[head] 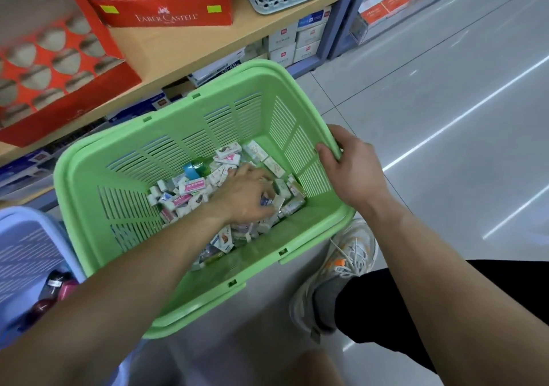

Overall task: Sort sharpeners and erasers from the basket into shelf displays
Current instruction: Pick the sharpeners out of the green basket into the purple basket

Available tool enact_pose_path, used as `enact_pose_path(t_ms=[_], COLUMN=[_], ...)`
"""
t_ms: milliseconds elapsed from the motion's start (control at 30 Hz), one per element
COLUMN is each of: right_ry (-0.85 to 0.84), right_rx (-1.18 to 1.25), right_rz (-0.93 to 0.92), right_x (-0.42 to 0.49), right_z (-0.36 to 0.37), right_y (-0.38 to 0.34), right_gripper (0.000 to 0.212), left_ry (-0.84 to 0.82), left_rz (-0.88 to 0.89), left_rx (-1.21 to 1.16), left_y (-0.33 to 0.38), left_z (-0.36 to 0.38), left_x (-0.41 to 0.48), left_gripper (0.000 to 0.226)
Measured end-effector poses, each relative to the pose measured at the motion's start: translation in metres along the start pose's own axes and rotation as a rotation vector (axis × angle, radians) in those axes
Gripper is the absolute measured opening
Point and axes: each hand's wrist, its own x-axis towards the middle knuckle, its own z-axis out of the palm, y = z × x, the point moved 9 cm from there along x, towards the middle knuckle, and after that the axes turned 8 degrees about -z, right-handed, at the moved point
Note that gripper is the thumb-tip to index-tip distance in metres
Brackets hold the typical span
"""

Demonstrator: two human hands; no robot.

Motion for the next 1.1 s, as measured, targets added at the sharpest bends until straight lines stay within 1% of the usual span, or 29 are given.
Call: enact_pose_path(t_ms=[33, 67, 100, 133, 200, 300, 367, 467, 533, 600, 700, 767, 867, 900, 967, 1033, 1100], right_ry=[0.003, 0.008, 0.013, 0.014, 0.010, -0.002, -0.006, -0.009, -0.018, -0.028, -0.028, -0.047, -0.061, -0.058, -0.044, -0.053, -0.138], right_rx=[-0.002, -0.007, -0.012, -0.015, -0.014, -0.019, -0.029, -0.038, -0.050, -0.079, -0.156, -0.144, -0.172, -0.213, -0.298, -0.344, -0.349], right_rz=[-0.005, -0.010, -0.011, -0.010, -0.006, -0.002, 0.003, 0.012, 0.018, 0.030, 0.021, 0.007, 0.022, 0.018, -0.030, -0.143, -0.257], right_x=[0.000, 0.000, 0.000, 0.000, 0.001, 0.001, 0.001, 0.000, 0.001, 0.002, -0.002, -0.005, -0.008, -0.009, -0.015, -0.023, -0.030], right_z=[0.000, -0.001, -0.001, -0.002, -0.001, 0.000, 0.000, 0.001, 0.001, 0.000, -0.006, -0.010, -0.025, -0.031, -0.037, -0.030, -0.004], right_y=[0.000, 0.000, 0.000, 0.000, 0.000, 0.001, 0.002, 0.003, 0.004, 0.001, -0.007, -0.014, -0.026, -0.034, -0.056, -0.088, -0.117], right_gripper=[0.028, 0.028, 0.028, 0.029, 0.028, 0.029, 0.029, 0.029, 0.030, 0.030, 0.033, 0.038, 0.049, 0.053, 0.056, 0.056, 0.054], left_ry=[-0.003, -0.052, -0.117, -0.167, -0.186, -0.161, -0.185, -0.202, -0.197, -0.190, -0.087, 0.038, 0.254, 0.311, 0.370, 0.425, 0.473], left_rz=[-0.040, -0.060, -0.069, -0.077, -0.084, 0.022, 0.086, 0.105, 0.096, 0.038, -0.082, -0.173, -0.276, -0.315, -0.399, -0.472, -0.518], left_rx=[-0.097, -0.168, -0.182, -0.155, -0.097, -0.030, 0.067, 0.156, 0.144, 0.063, -0.126, -0.236, -0.301, -0.301, -0.239, -0.144, -0.087], left_y=[0.007, 0.017, 0.026, 0.034, 0.034, 0.020, 0.007, -0.003, -0.001, 0.001, -0.002, -0.016, -0.043, -0.054, -0.074, -0.092, -0.104], left_z=[0.002, 0.011, 0.024, 0.036, 0.047, 0.035, 0.032, 0.032, 0.025, 0.013, -0.018, -0.045, -0.086, -0.095, -0.102, -0.101, -0.094], left_x=[0.007, 0.014, 0.017, 0.018, 0.016, -0.002, -0.016, -0.035, -0.043, -0.049, -0.076, -0.110, -0.169, -0.188, -0.219, -0.243, -0.260], left_gripper=[0.062, 0.075, 0.084, 0.086, 0.078, 0.066, 0.064, 0.063, 0.063, 0.060, 0.056, 0.049, 0.038, 0.036, 0.037, 0.041, 0.045])
